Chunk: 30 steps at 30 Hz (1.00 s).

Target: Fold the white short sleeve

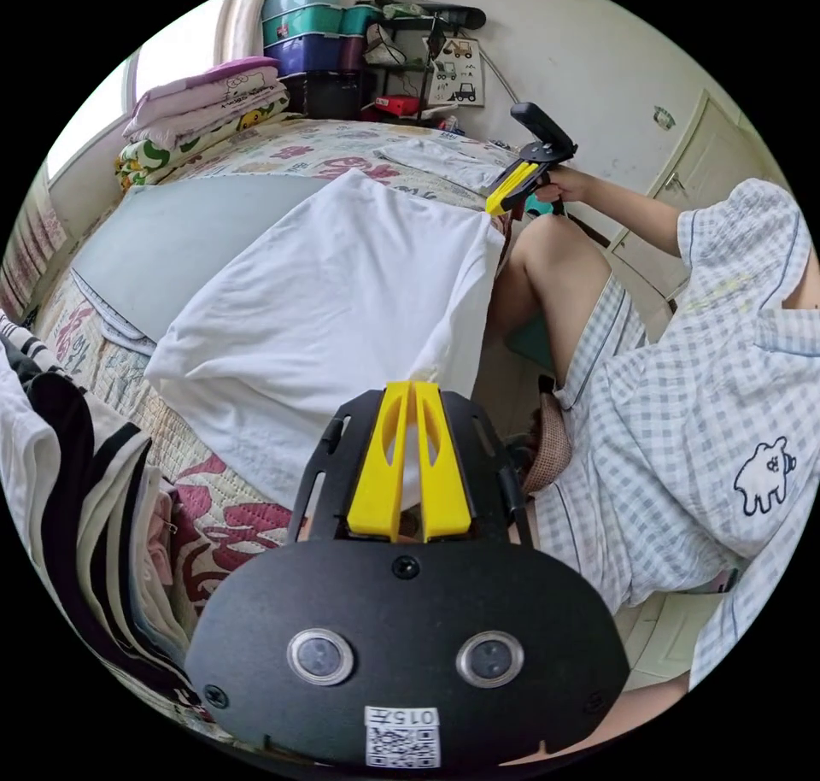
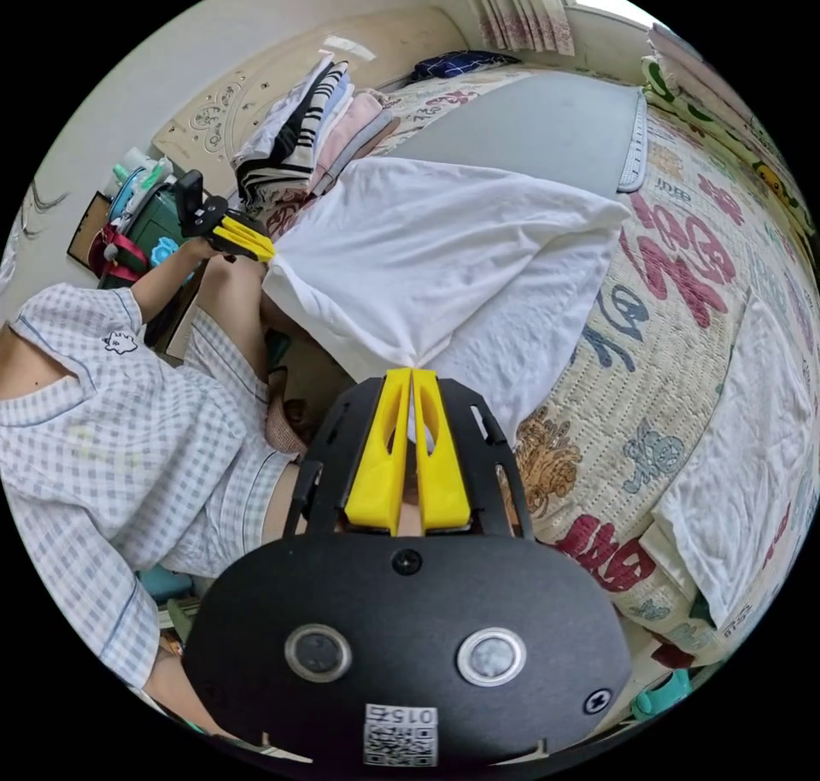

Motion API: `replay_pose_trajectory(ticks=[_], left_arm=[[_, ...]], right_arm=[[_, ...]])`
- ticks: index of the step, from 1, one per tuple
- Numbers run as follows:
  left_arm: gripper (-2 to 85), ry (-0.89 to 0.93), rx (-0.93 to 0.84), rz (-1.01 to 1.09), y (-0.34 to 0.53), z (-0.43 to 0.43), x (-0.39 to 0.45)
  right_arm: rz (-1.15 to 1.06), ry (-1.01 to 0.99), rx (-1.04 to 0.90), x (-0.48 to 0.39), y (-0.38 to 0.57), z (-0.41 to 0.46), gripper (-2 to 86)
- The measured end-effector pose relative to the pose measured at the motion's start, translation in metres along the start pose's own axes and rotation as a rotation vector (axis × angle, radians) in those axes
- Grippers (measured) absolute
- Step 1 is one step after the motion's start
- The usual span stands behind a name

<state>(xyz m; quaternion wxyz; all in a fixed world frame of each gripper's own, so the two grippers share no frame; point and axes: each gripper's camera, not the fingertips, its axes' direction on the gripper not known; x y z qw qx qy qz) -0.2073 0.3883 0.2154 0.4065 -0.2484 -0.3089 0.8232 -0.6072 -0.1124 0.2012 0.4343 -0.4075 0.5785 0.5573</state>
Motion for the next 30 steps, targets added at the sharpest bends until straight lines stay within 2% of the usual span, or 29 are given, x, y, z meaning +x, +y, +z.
replay_pose_trajectory(ticks=[10, 14, 16, 18, 21, 23, 25, 30], left_arm=[[-0.1, -0.079, -0.05, 0.039, 0.017, 0.002, 0.058], [1.5, 0.036, -0.078, -0.042, 0.045, 0.002, 0.051], [2.4, 0.056, -0.03, -0.087, 0.065, -0.018, 0.045], [3.4, 0.02, 0.049, -0.168, 0.088, -0.046, 0.032], [5.8, -0.071, 0.145, -0.376, 0.117, -0.08, -0.005], [9.1, -0.169, 0.176, -0.588, 0.129, -0.082, -0.037], [11.2, -0.278, 0.225, -0.773, 0.143, -0.078, -0.059], [13.5, -0.279, 0.305, -1.097, 0.192, -0.056, -0.11]], right_arm=[[-0.072, 0.03, -0.095, -0.013, 0.025, -0.028, -0.5], [-0.019, 0.011, -0.105, 0.003, 0.028, -0.041, -0.2], [0.01, 0.002, -0.085, 0.014, 0.028, -0.055, 0.3], [0.062, -0.007, -0.019, 0.032, 0.028, -0.075, 1.3], [0.225, -0.026, 0.205, 0.08, 0.02, -0.119, 4.6], [0.379, -0.059, 0.363, 0.123, 0.004, -0.14, 7.8], [0.453, -0.085, 0.396, 0.152, -0.017, -0.142, 9.7], [0.616, -0.096, 0.434, 0.223, -0.071, -0.126, 13.6]])
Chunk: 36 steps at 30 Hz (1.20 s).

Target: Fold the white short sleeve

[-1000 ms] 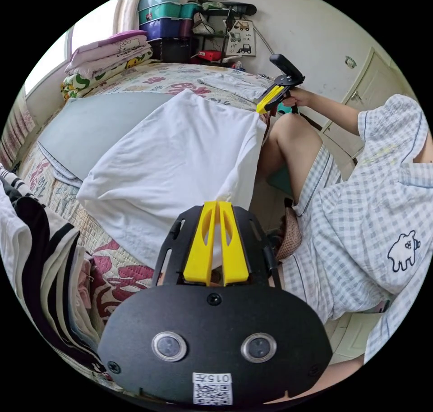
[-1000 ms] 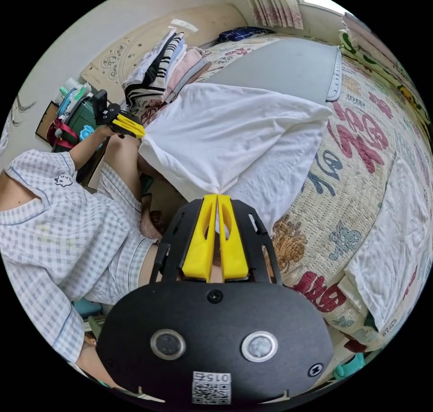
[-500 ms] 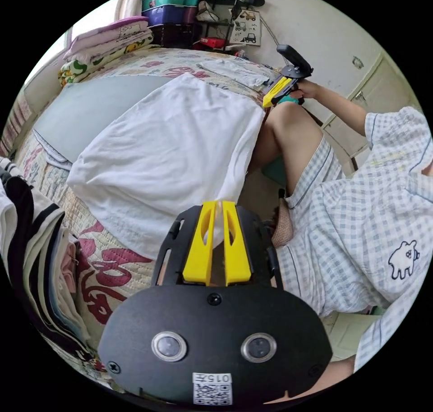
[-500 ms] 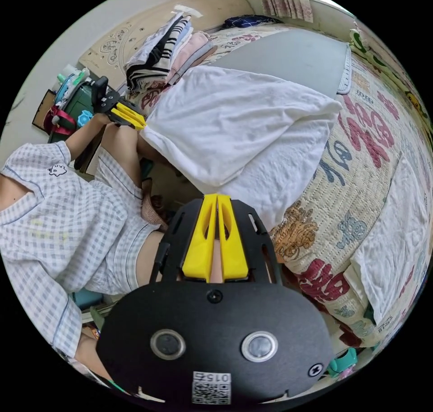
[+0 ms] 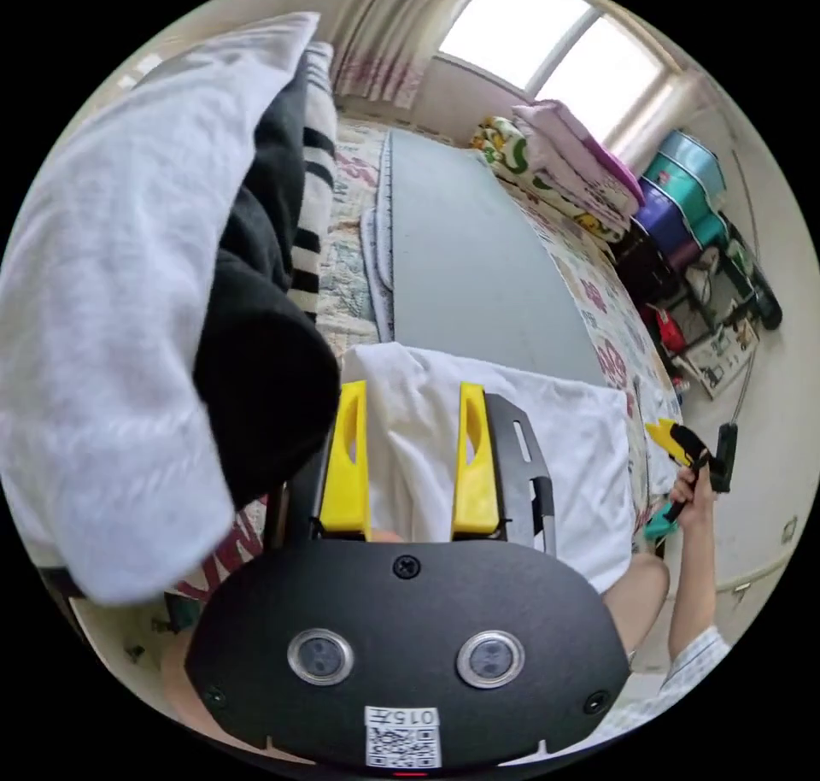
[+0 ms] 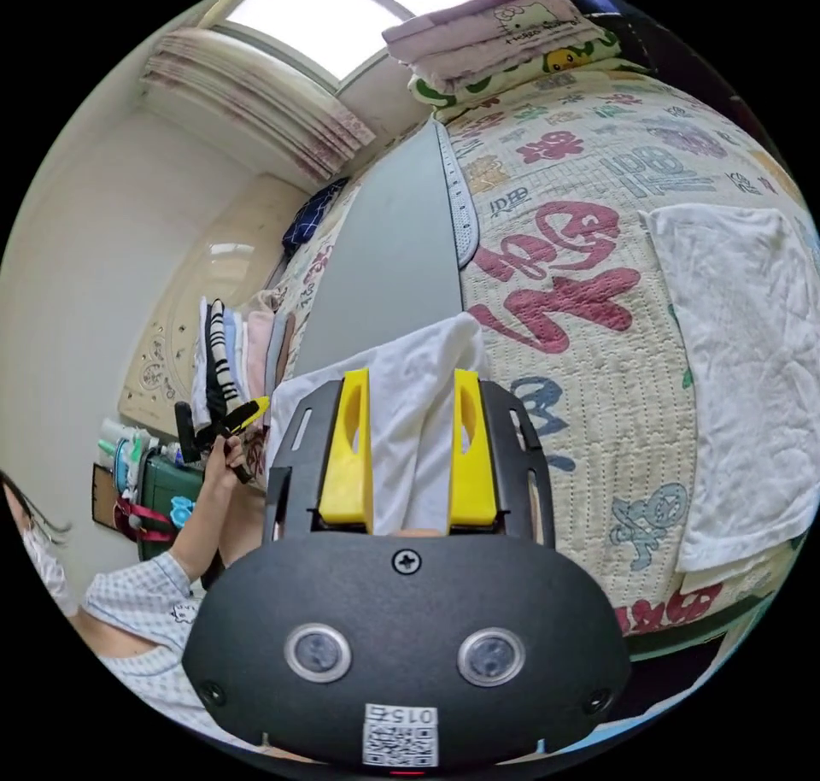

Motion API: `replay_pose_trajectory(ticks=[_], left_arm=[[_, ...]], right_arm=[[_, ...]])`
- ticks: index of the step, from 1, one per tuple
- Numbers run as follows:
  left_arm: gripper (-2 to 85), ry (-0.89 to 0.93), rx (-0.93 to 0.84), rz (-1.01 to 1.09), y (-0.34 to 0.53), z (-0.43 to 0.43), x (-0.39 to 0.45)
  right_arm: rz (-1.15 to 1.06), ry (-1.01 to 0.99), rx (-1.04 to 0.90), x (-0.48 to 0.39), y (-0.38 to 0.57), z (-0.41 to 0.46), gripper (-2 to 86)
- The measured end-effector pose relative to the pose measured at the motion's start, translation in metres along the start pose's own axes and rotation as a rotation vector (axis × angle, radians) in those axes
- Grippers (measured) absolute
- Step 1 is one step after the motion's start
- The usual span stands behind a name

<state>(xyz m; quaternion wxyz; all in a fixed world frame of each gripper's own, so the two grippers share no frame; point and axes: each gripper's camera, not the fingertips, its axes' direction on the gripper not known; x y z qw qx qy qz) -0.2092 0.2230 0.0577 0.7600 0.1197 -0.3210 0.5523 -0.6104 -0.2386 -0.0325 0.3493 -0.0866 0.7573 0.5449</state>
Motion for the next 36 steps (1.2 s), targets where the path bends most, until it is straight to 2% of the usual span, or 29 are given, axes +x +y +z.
replay_pose_trajectory(ticks=[5, 8, 11, 17, 25, 30, 33, 36], left_arm=[[11.6, 0.134, 0.1, -0.196, 0.026, 0.002, -0.084], [11.1, 0.101, 0.097, -0.193, 0.039, 0.0, -0.106], [10.4, 0.074, 0.096, -0.161, 0.052, -0.007, -0.124], [8.4, 0.074, 0.132, -0.106, 0.084, -0.036, -0.154], [4.4, 0.044, 0.233, -0.121, 0.087, -0.053, -0.177], [2.0, -0.016, 0.228, -0.071, 0.084, -0.052, -0.178], [1.7, -0.039, 0.215, -0.034, 0.084, -0.054, -0.179], [2.0, -0.018, 0.207, -0.026, 0.083, -0.061, -0.183]], right_arm=[[0.109, 0.017, -0.039, 0.045, -0.06, 0.045, 13.6], [0.149, -0.042, -0.034, 0.069, -0.077, 0.062, 8.5], [0.159, -0.012, -0.002, 0.088, -0.079, 0.072, 3.2], [0.199, -0.071, 0.063, 0.128, -0.068, 0.077, 0.8], [0.135, 0.051, 0.123, 0.155, -0.05, 0.106, 0.6], [0.09, 0.148, 0.121, 0.167, -0.024, 0.145, 2.3], [0.084, 0.284, 0.086, 0.178, 0.01, 0.164, 4.5], [0.063, 0.358, 0.161, 0.179, 0.061, 0.152, 4.0]])
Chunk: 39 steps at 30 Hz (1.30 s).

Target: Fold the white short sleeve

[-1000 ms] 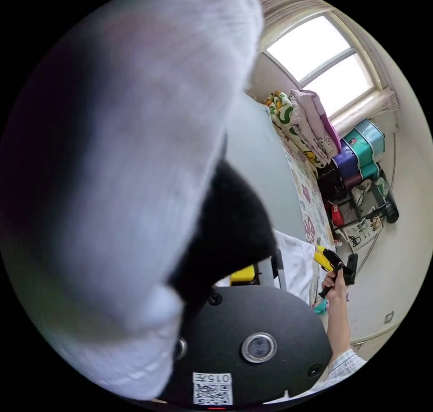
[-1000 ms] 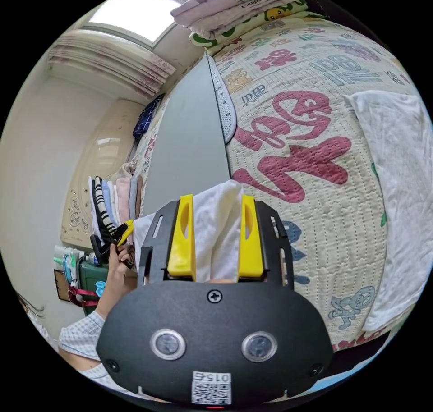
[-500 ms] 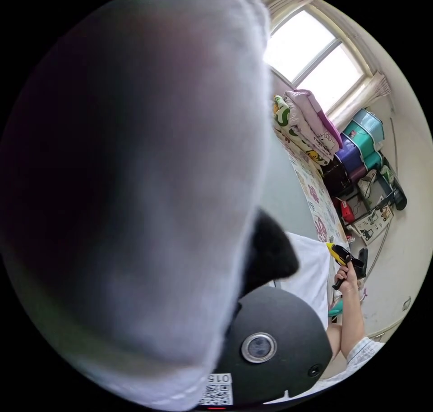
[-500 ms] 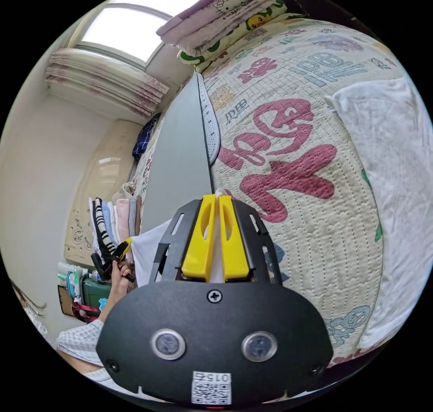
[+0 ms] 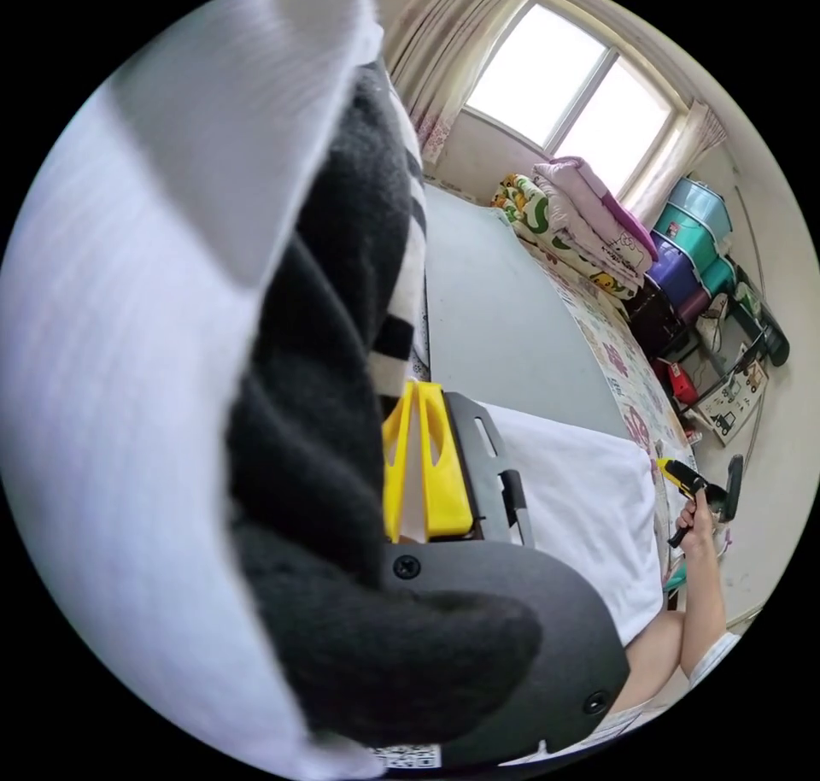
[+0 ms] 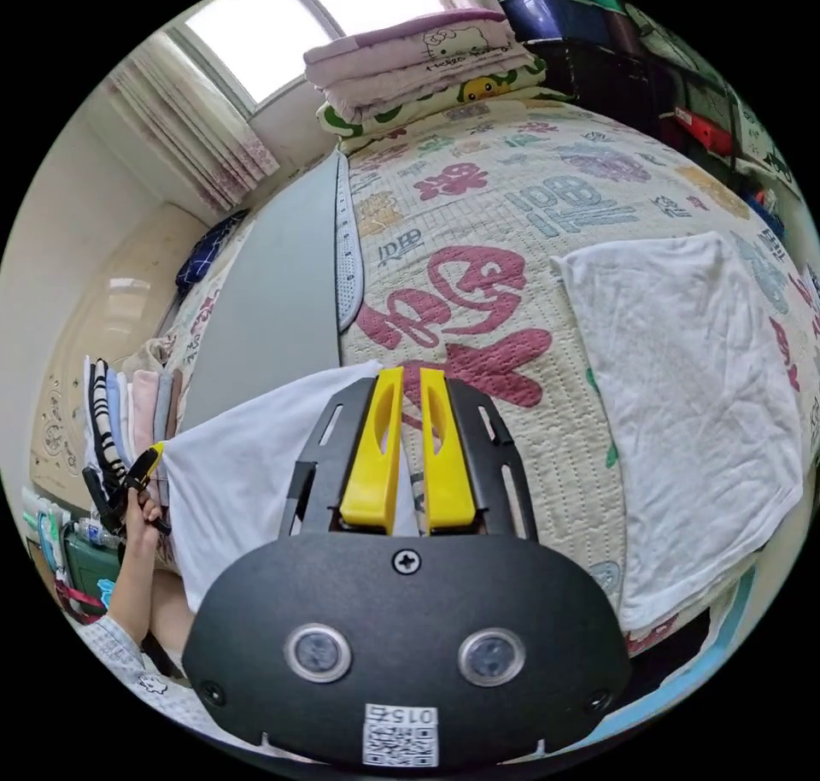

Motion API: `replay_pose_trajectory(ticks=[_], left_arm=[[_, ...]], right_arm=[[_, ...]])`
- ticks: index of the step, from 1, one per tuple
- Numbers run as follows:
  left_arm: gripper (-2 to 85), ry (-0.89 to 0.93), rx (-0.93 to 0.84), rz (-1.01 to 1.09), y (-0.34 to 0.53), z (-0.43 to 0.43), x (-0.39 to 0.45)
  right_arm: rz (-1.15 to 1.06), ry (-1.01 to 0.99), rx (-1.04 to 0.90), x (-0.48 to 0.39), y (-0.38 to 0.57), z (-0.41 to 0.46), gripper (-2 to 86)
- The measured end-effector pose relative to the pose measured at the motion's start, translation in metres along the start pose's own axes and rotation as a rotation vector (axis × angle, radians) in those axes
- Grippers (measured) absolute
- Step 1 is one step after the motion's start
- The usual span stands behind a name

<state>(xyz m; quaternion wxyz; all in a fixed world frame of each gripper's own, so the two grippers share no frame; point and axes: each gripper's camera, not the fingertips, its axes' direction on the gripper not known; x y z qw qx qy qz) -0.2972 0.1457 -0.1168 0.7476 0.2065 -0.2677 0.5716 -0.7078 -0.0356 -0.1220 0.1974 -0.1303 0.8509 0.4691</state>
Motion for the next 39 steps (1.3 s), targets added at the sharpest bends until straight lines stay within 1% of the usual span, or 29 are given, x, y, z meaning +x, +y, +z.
replay_pose_trajectory(ticks=[1, 2, 3, 5, 6, 7, 8, 9, 10, 11, 13, 16, 19, 20, 23, 26, 30, 34, 38, 39], left_arm=[[2.3, 0.011, -0.002, -0.002, -0.001, -0.002, -0.002], [2.6, 0.026, -0.008, -0.01, -0.003, -0.004, -0.004], [2.8, 0.033, -0.009, -0.011, -0.004, -0.005, -0.005], [3.2, 0.042, -0.014, -0.01, -0.007, -0.009, -0.007], [3.2, 0.044, -0.015, -0.011, -0.008, -0.01, -0.008], [3.1, 0.048, -0.019, -0.013, -0.01, -0.012, -0.008], [2.9, 0.048, -0.021, -0.011, -0.012, -0.014, -0.009], [2.6, 0.046, -0.022, -0.01, -0.013, -0.015, -0.009], [2.1, 0.047, -0.027, -0.008, -0.016, -0.016, -0.01], [1.6, 0.055, -0.036, -0.005, -0.019, -0.018, -0.01], [0.9, 0.068, -0.046, 0.005, -0.023, -0.022, -0.01], [0.2, 0.072, -0.064, 0.032, -0.03, -0.027, -0.008], [-0.1, 0.074, -0.073, 0.043, -0.04, -0.033, -0.005], [-0.2, 0.071, -0.073, 0.047, -0.044, -0.036, -0.004], [-0.3, 0.052, -0.068, 0.049, -0.056, -0.044, 0.0], [-0.4, 0.033, -0.052, 0.046, -0.07, -0.052, 0.004], [-0.4, 0.015, -0.039, 0.034, -0.089, -0.062, 0.01], [-0.3, -0.016, -0.027, 0.032, -0.112, -0.071, 0.022], [-0.1, -0.082, -0.038, 0.07, -0.135, -0.075, 0.041], [0.0, -0.092, -0.043, 0.079, -0.139, -0.075, 0.045]], right_arm=[[-0.039, -0.038, 0.053, -0.006, 0.021, -0.015, 3.7], [-0.158, -0.123, 0.105, -0.025, 0.041, -0.032, 3.4], [-0.242, -0.161, 0.126, -0.04, 0.052, -0.04, 3.3], [-0.566, -0.256, 0.181, -0.11, 0.11, -0.061, 3.3], [-0.628, -0.275, 0.174, -0.128, 0.126, -0.062, 3.3], [-0.734, -0.313, 0.115, -0.161, 0.161, -0.058, 3.6], [-0.827, -0.357, 0.002, -0.19, 0.198, -0.047, 4.2], [-0.861, -0.378, -0.053, -0.203, 0.217, -0.04, 4.5], [-0.894, -0.425, -0.12, -0.222, 0.259, -0.026, 5.2], [-0.918, -0.477, -0.156, -0.235, 0.304, -0.012, 5.7], [-0.929, -0.511, -0.218, -0.251, 0.365, 0.015, 7.1], [-0.962, -0.404, -0.321, -0.271, 0.438, 0.055, 9.3], [-1.029, -0.308, -0.313, -0.283, 0.484, 0.074, 8.4], [-1.042, -0.229, -0.319, -0.287, 0.498, 0.085, 8.0], [-1.006, -0.089, -0.349, -0.287, 0.521, 0.108, 7.2], [-0.977, -0.129, -0.342, -0.281, 0.536, 0.109, 4.9], [-0.97, -0.112, -0.3, -0.277, 0.549, 0.101, 2.1], [-1.028, -0.101, -0.263, -0.281, 0.561, 0.088, 1.2], [-1.012, -0.05, -0.35, -0.286, 0.556, 0.102, 1.6], [-1.007, -0.061, -0.339, -0.286, 0.554, 0.101, 1.8]])
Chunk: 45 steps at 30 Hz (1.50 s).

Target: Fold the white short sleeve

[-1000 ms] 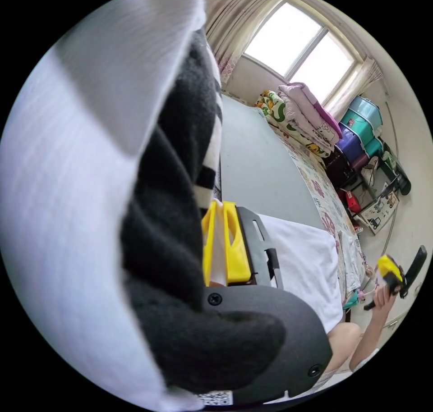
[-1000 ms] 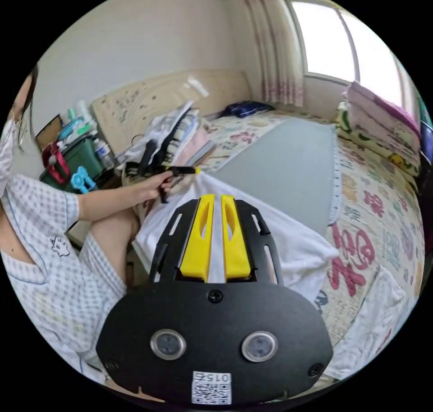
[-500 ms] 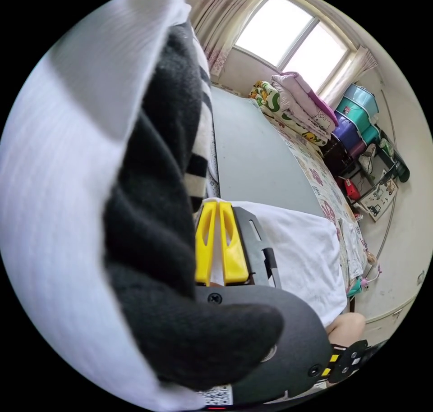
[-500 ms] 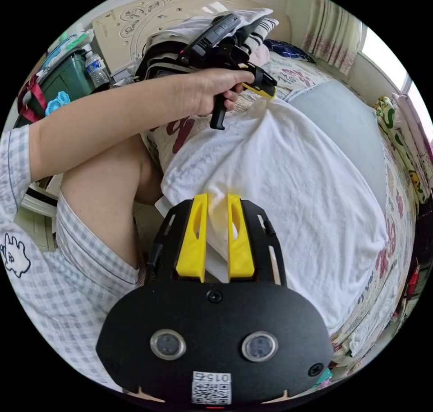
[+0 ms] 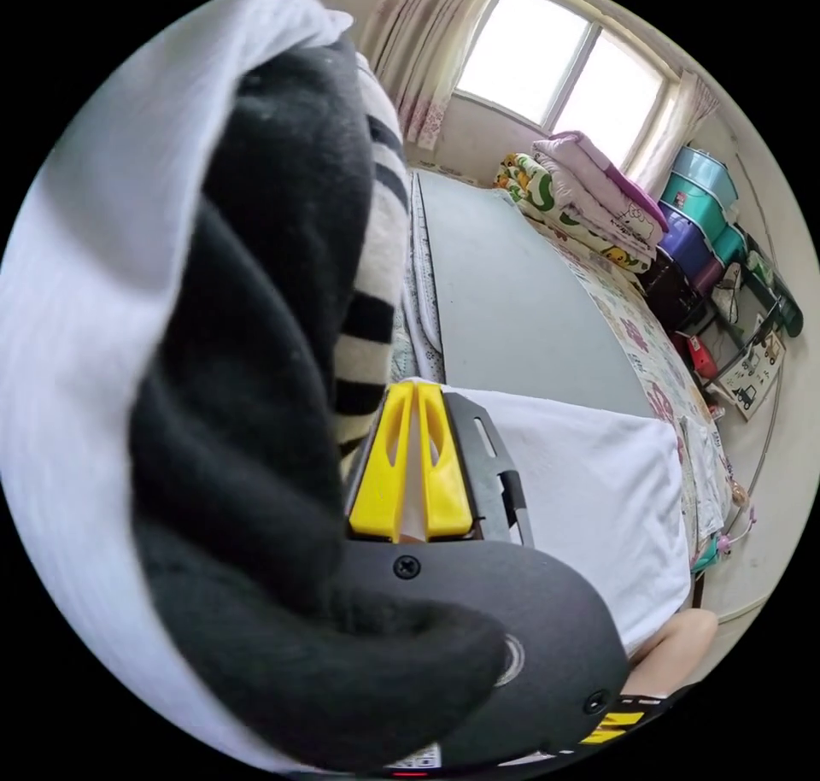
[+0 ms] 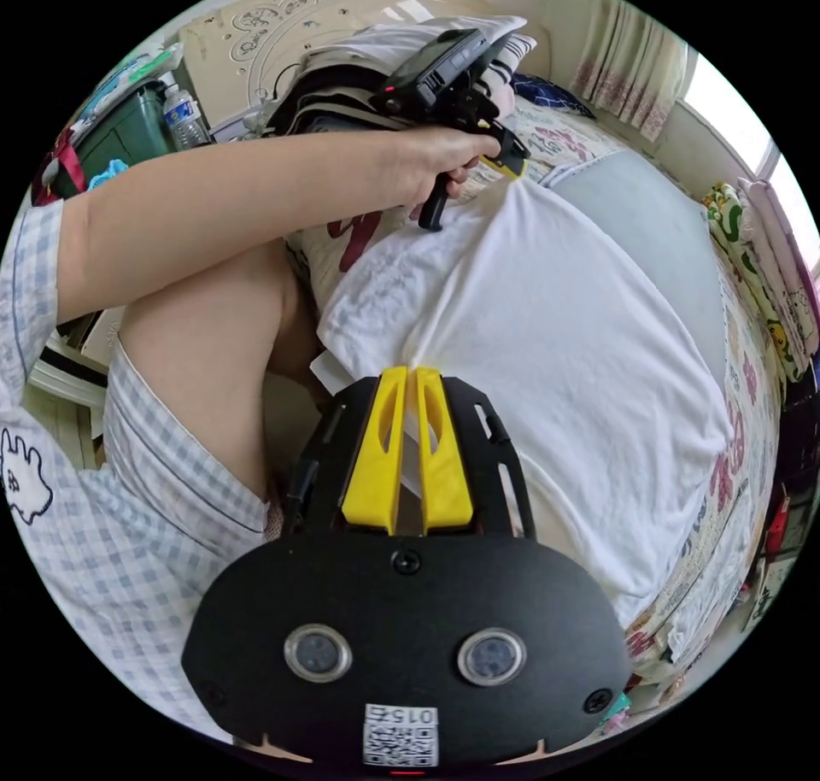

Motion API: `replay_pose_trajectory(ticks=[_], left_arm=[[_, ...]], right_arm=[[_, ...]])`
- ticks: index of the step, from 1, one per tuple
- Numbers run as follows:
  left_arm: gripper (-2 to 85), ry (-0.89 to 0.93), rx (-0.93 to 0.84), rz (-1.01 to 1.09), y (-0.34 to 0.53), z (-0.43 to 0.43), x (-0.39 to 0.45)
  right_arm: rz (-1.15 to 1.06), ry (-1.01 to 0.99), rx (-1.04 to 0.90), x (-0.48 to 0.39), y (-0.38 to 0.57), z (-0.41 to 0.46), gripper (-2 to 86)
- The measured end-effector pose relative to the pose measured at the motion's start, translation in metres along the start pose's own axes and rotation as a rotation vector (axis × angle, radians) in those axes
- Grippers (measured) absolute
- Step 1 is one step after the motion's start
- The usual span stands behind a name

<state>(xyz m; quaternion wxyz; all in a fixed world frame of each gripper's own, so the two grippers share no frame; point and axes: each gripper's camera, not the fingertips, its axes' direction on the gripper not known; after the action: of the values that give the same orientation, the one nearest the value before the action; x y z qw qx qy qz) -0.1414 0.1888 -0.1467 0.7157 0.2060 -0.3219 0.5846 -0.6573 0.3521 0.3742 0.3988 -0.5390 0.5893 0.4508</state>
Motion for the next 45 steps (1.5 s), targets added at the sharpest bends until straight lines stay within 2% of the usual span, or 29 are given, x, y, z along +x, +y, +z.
replay_pose_trajectory(ticks=[4, 9, 14, 18, 21, 23, 25, 27, 29, 32, 35, 37, 39, 41, 45], left_arm=[[0.0, -0.018, -0.02, 0.044, -0.028, -0.011, 0.019], [-0.1, 0.086, -0.063, 0.06, -0.055, -0.042, 0.035], [-0.3, 0.25, -0.024, 0.098, -0.062, -0.125, 0.054], [-0.5, 0.189, 0.071, 0.217, -0.074, -0.192, 0.107], [-0.5, 0.002, 0.227, 0.23, -0.081, -0.23, 0.153], [-0.4, -0.074, 0.181, 0.221, -0.111, -0.224, 0.179], [-0.2, 0.02, 0.126, 0.229, -0.131, -0.223, 0.202], [0.3, 0.212, 0.113, 0.317, -0.133, -0.225, 0.246], [2.3, 0.402, 0.019, 0.49, -0.12, -0.208, 0.344], [6.2, 0.549, -0.113, 0.678, -0.098, -0.174, 0.475], [7.1, 0.681, -0.181, 0.768, -0.086, -0.144, 0.582], [7.3, 0.698, -0.208, 0.849, -0.08, -0.128, 0.64], [7.1, 0.619, -0.225, 0.933, -0.075, -0.111, 0.689], [5.3, 0.494, -0.27, 0.99, -0.079, -0.085, 0.734], [2.0, 0.523, -0.289, 1.001, -0.107, -0.087, 0.769]], right_arm=[[0.047, -0.045, 0.013, 0.022, -0.011, -0.023, 4.2], [0.109, -0.143, 0.121, 0.068, 0.0, -0.083, 5.4], [0.317, -0.211, 0.314, 0.187, 0.042, -0.177, 5.4], [0.551, -0.175, 0.394, 0.299, 0.062, -0.237, 5.8], [0.69, -0.154, 0.452, 0.385, 0.063, -0.281, 6.7], [0.783, -0.179, 0.504, 0.446, 0.054, -0.307, 7.2], [0.839, -0.178, 0.508, 0.486, 0.038, -0.32, 7.7], [0.885, -0.182, 0.506, 0.523, 0.017, -0.327, 8.2], [0.942, -0.217, 0.463, 0.571, -0.014, -0.322, 9.1], [1.012, -0.285, 0.342, 0.622, -0.049, -0.301, 10.2], [0.991, -0.327, 0.325, 0.647, -0.075, -0.302, 10.6], [1.005, -0.387, 0.351, 0.662, -0.084, -0.309, 10.1], [1.005, -0.409, 0.365, 0.674, -0.094, -0.317, 8.4], [1.007, -0.325, 0.347, 0.681, -0.109, -0.331, 4.7], [0.976, -0.303, 0.363, 0.689, -0.132, -0.35, 1.4]])
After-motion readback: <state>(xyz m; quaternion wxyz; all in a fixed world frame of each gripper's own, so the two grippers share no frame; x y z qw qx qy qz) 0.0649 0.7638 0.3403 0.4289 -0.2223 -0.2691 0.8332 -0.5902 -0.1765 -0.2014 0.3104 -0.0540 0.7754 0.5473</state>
